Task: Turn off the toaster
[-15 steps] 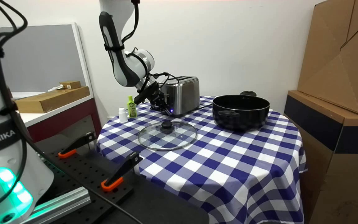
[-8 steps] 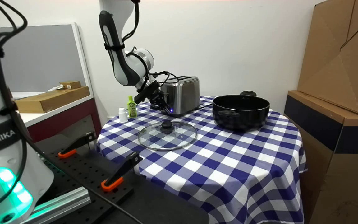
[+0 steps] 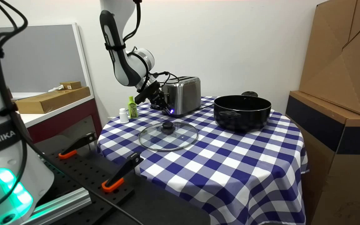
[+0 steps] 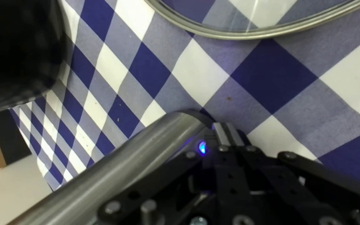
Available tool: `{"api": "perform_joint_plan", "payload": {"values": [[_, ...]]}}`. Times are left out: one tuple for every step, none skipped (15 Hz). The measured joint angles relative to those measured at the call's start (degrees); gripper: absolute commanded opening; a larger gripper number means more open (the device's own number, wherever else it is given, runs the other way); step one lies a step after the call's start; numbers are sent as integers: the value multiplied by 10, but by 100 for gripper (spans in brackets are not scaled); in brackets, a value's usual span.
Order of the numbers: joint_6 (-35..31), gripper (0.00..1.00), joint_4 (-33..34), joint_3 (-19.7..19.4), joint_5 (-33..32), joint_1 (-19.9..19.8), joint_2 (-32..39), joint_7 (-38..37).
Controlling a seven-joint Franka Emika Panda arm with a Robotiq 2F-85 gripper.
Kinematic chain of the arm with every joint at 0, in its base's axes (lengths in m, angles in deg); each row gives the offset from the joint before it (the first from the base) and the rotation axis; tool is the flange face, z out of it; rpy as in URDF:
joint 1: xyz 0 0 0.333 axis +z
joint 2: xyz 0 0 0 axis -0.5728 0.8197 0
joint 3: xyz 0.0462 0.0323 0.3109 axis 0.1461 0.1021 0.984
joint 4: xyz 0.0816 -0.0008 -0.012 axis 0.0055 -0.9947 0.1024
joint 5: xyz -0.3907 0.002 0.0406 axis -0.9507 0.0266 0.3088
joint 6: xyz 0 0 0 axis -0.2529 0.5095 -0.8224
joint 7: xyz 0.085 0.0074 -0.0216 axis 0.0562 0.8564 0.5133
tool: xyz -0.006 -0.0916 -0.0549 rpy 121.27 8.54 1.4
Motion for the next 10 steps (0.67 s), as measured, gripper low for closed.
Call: {"api": "perform_joint_plan", "payload": {"values": [[-1,0,0,3,0,-4,0,1],[-1,0,-1,7,0,-8,-1,1],[-2,0,-1,10,1,-12,-1,3],[-3,0,-1,13,2,-16,-1,6],[-4,0,-1,17,5,-20,-2,10],[-4,0,-2,20,8,-23,-3,15],[-4,0,-2,23,14,-26,-4,22],[-4,0,-3,25,20,-29,-5,30],[-4,0,-4,27,27,-31,-6,39],[-4,0,-4,28,34,-32,-8,48]]}}
